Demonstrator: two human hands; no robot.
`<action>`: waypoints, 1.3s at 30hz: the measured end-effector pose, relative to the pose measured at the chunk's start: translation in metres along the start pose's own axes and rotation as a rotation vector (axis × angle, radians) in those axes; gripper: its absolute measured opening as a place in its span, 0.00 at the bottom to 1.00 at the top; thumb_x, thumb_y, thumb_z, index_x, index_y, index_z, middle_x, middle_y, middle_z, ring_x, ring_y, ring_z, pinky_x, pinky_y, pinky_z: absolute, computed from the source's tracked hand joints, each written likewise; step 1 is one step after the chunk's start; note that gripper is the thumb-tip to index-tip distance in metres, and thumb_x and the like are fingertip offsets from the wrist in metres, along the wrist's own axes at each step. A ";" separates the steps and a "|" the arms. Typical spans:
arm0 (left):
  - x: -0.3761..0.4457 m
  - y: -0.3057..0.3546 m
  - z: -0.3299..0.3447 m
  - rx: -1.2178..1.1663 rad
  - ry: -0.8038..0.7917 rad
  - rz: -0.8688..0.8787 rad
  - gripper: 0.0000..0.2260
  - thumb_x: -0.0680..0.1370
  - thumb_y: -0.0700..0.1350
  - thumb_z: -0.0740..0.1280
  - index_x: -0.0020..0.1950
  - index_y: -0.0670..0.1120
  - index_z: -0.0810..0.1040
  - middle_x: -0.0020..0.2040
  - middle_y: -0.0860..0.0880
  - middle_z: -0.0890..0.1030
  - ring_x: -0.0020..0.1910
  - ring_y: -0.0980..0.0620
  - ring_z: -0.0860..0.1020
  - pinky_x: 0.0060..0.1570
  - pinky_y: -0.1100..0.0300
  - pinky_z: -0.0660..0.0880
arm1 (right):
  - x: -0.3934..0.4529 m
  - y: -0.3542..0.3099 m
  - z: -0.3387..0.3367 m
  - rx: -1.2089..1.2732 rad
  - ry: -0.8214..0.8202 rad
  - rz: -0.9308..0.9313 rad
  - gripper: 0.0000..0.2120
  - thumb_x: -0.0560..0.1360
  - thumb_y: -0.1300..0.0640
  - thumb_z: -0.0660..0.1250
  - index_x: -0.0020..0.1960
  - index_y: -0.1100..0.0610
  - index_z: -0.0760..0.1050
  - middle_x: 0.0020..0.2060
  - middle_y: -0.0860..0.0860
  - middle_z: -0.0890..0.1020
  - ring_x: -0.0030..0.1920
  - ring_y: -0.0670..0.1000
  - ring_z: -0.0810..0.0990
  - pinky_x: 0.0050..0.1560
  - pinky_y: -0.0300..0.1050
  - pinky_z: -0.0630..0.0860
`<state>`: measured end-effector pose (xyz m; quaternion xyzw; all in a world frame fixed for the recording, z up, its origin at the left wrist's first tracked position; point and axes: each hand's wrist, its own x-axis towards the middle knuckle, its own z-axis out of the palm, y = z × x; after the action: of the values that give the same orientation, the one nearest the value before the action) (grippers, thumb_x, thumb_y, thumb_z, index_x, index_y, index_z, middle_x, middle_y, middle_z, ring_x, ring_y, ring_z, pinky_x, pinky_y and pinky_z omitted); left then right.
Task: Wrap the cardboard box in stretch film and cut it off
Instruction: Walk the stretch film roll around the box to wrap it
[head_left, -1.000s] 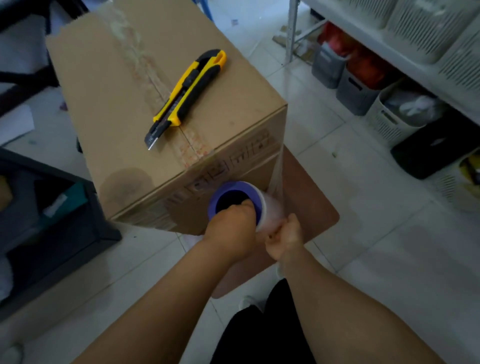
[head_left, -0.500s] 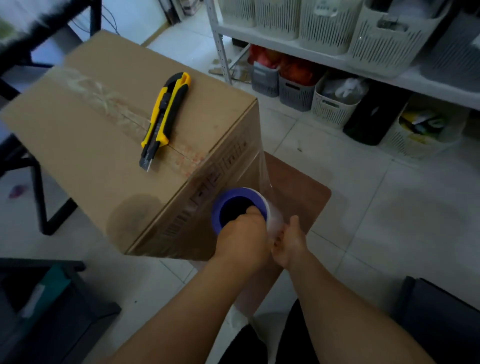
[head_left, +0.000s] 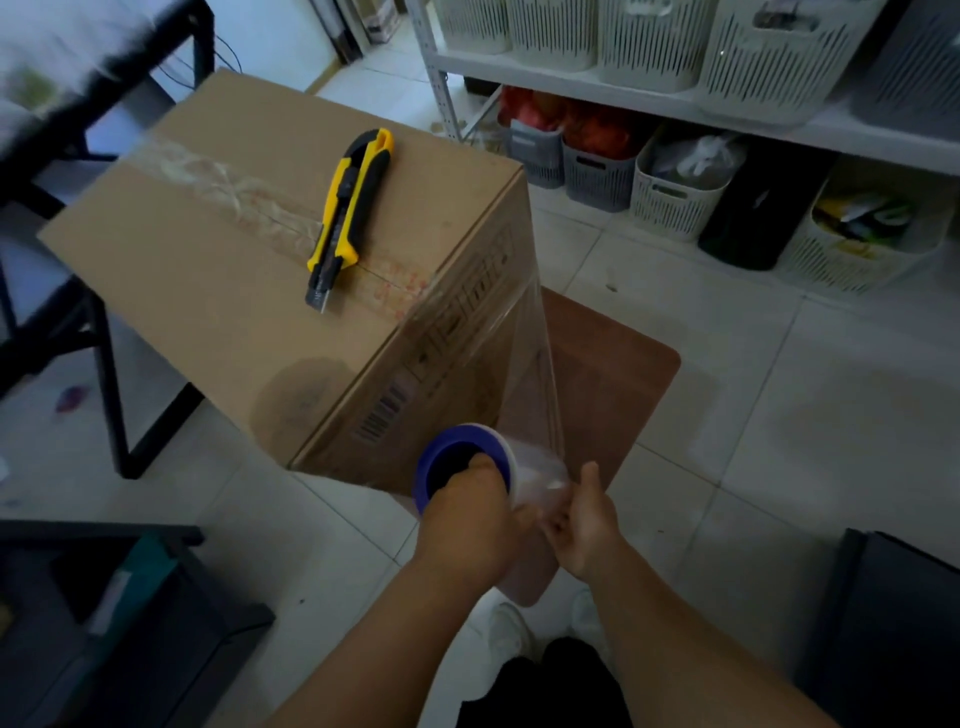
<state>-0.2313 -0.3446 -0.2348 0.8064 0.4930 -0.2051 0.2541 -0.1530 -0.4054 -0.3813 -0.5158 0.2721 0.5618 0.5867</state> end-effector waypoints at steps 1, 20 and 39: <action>-0.001 -0.003 0.000 0.007 0.011 0.002 0.21 0.75 0.54 0.68 0.59 0.42 0.68 0.53 0.44 0.79 0.50 0.46 0.80 0.43 0.57 0.74 | -0.001 0.003 0.001 0.008 -0.011 0.007 0.26 0.82 0.40 0.48 0.47 0.59 0.74 0.26 0.51 0.78 0.27 0.47 0.77 0.30 0.41 0.73; -0.038 -0.084 0.019 0.127 0.022 0.137 0.22 0.77 0.50 0.67 0.66 0.43 0.66 0.57 0.47 0.78 0.53 0.50 0.79 0.51 0.59 0.78 | -0.007 0.109 0.014 0.138 -0.011 0.015 0.33 0.80 0.37 0.48 0.74 0.59 0.66 0.65 0.60 0.77 0.62 0.57 0.77 0.55 0.48 0.77; -0.044 -0.141 0.011 0.243 0.042 0.248 0.21 0.77 0.50 0.67 0.64 0.41 0.67 0.56 0.45 0.79 0.52 0.48 0.80 0.50 0.57 0.78 | -0.007 0.167 0.044 0.183 -0.007 -0.036 0.32 0.81 0.37 0.48 0.70 0.60 0.71 0.62 0.58 0.79 0.47 0.52 0.80 0.41 0.43 0.75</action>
<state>-0.3779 -0.3272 -0.2468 0.8899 0.3666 -0.2132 0.1677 -0.3233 -0.3956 -0.4114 -0.4630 0.3107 0.5258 0.6424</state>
